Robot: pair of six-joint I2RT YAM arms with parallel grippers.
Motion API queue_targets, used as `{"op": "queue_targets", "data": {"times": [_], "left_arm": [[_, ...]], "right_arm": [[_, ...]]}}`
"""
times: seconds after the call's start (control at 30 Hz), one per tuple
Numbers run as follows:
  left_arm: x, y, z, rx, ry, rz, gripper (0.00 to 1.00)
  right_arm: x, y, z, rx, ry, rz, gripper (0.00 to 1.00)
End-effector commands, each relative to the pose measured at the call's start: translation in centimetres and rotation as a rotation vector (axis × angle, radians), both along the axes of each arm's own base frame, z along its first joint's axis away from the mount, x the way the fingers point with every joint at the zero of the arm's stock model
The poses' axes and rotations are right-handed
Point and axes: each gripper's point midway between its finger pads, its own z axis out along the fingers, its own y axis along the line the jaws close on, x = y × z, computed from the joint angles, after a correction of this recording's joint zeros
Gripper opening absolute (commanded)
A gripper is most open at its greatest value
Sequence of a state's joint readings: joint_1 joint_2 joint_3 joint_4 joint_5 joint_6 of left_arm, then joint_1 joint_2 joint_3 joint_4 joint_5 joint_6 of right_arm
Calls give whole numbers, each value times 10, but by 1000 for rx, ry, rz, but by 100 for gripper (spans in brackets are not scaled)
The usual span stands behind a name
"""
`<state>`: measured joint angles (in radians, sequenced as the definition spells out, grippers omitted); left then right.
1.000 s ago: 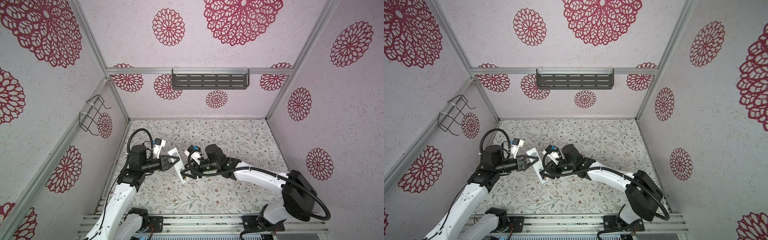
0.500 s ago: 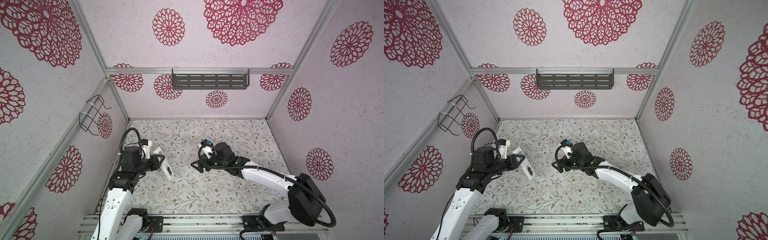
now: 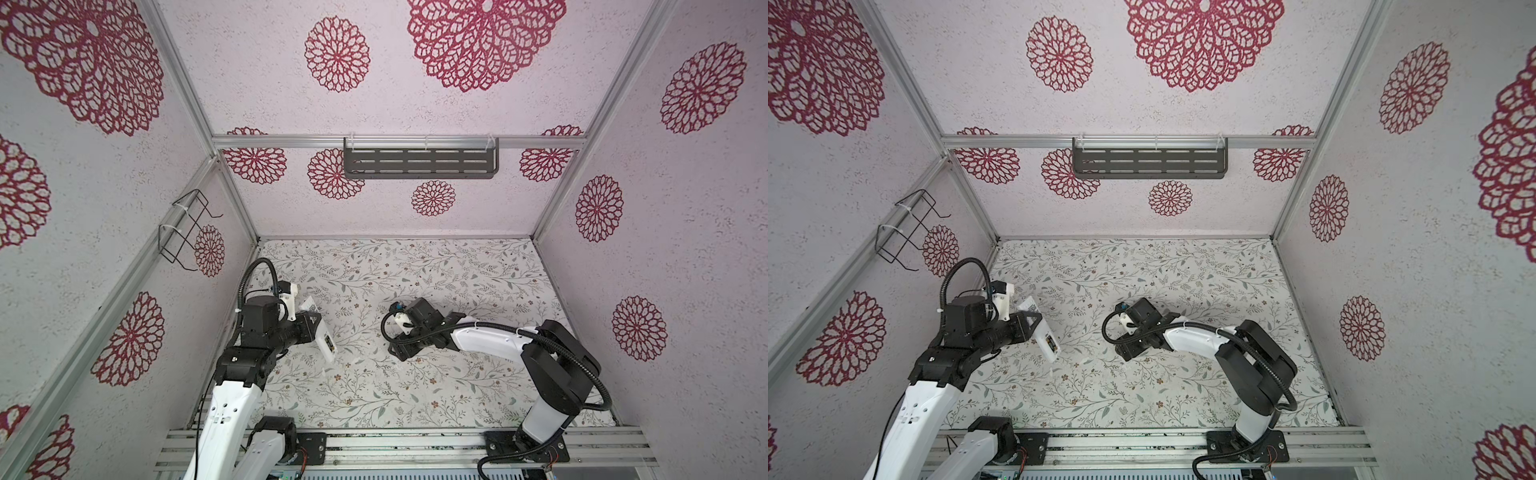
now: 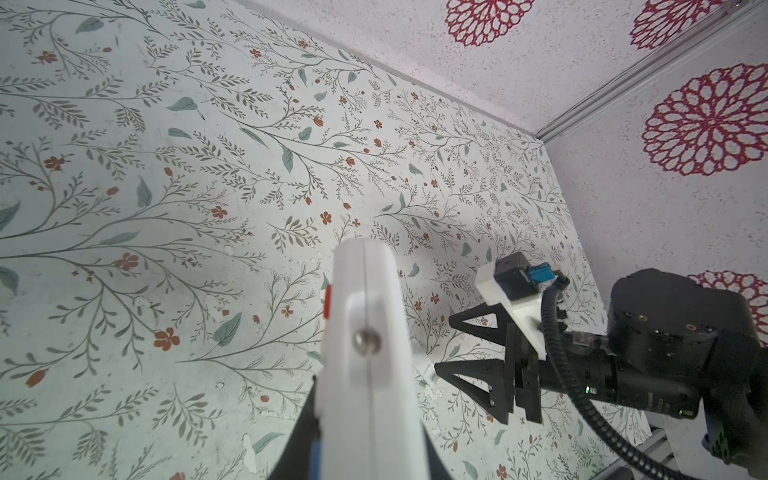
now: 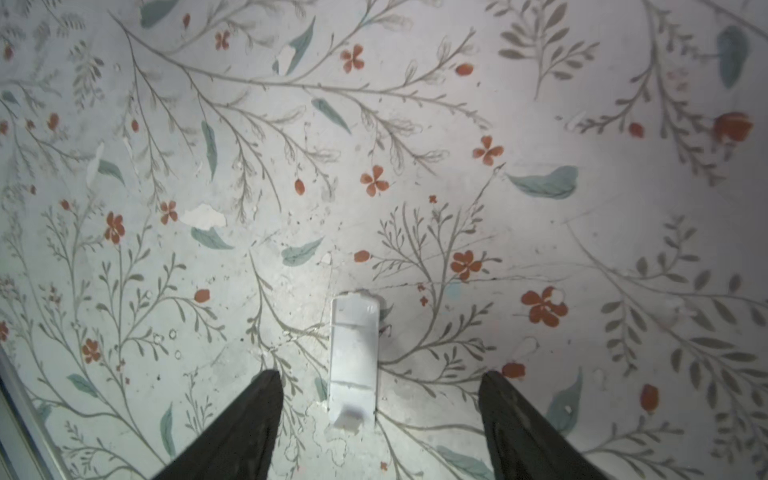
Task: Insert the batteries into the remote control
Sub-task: 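Move the right gripper down over the white battery cover on the table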
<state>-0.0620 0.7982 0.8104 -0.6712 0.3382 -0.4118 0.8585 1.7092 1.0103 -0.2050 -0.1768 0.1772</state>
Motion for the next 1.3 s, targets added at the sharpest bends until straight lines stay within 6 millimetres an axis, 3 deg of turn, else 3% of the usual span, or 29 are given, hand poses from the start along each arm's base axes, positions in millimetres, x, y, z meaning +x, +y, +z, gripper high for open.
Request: {"op": "queue_targets", "data": {"times": [0.0, 0.23, 0.43, 0.67, 0.93, 1.1, 1.27], "left_arm": [[3, 0, 5, 6, -34, -13, 0], [4, -2, 5, -13, -37, -19, 0], [3, -3, 7, -15, -48, -22, 0], [2, -4, 8, -21, -48, -26, 0], [2, -5, 9, -26, -55, -31, 0], [1, -5, 9, -28, -57, -33, 0], [2, -6, 10, -29, -60, -34, 0]], "right_arm": [[-8, -1, 4, -31, -20, 25, 72], [-7, -23, -18, -140, 18, -134, 54], [-12, -38, -35, -235, 21, -165, 54], [-10, -48, -36, -273, 6, -184, 54], [16, -104, -32, -442, -73, -289, 56], [18, -86, -7, -304, -80, -291, 56], [6, -69, -6, -195, -14, -292, 55]]}}
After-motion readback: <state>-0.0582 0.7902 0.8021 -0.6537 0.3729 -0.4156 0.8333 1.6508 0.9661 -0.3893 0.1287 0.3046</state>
